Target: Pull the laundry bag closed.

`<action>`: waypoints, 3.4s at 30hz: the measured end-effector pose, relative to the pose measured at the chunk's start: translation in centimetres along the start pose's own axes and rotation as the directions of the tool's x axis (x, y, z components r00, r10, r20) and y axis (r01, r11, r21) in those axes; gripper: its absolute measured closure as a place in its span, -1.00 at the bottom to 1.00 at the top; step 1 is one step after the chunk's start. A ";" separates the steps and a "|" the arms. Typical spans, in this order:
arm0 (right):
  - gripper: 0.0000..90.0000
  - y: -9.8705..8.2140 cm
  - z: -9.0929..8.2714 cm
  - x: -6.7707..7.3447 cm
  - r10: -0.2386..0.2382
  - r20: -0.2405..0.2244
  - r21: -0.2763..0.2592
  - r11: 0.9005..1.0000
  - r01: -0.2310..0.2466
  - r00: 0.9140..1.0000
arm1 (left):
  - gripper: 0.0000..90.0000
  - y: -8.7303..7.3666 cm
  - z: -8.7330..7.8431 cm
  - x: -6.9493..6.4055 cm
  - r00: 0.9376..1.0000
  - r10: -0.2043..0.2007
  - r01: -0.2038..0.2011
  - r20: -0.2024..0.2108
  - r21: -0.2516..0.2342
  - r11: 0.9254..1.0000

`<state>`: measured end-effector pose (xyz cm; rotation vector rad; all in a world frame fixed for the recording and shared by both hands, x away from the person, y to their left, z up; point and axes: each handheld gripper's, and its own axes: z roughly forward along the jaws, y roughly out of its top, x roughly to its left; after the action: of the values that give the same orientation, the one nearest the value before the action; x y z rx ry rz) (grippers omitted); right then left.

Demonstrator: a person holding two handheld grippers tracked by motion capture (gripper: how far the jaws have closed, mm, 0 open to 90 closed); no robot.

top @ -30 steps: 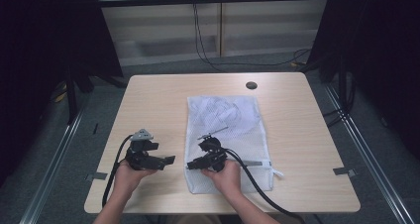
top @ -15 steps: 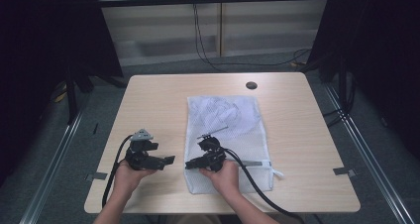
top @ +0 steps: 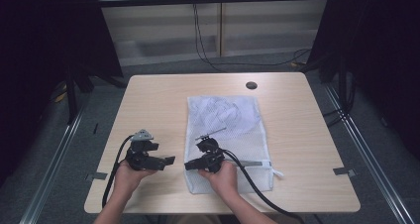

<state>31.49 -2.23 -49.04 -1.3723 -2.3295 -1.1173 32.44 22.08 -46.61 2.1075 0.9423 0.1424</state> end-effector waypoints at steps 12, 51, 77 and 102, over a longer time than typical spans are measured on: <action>0.88 0.2 0.5 -0.3 -0.004 0.026 0.026 1.000 0.003 1.000 | -0.79 0.0 0.0 -0.1 1.000 0.002 -0.002 0.006 0.014 1.000; 0.93 1.1 -2.9 -0.4 0.021 -0.035 -0.080 0.996 -0.024 0.999 | -0.46 0.6 3.3 -3.5 0.946 -0.132 0.102 0.296 0.115 0.988; 0.93 1.3 -3.6 -0.2 0.011 -0.036 -0.104 0.994 -0.015 0.999 | 0.17 0.6 4.9 -4.1 0.939 -0.177 0.150 0.295 0.112 0.982; 0.93 1.1 -4.7 -0.8 0.022 -0.056 -0.110 0.994 -0.028 0.998 | 0.96 0.8 4.9 -4.0 0.940 -0.196 0.170 0.279 0.118 0.978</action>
<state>31.96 -5.73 -45.64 -1.3856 -2.2365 -1.2772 31.97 16.04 -48.52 2.0391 0.9741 -0.3038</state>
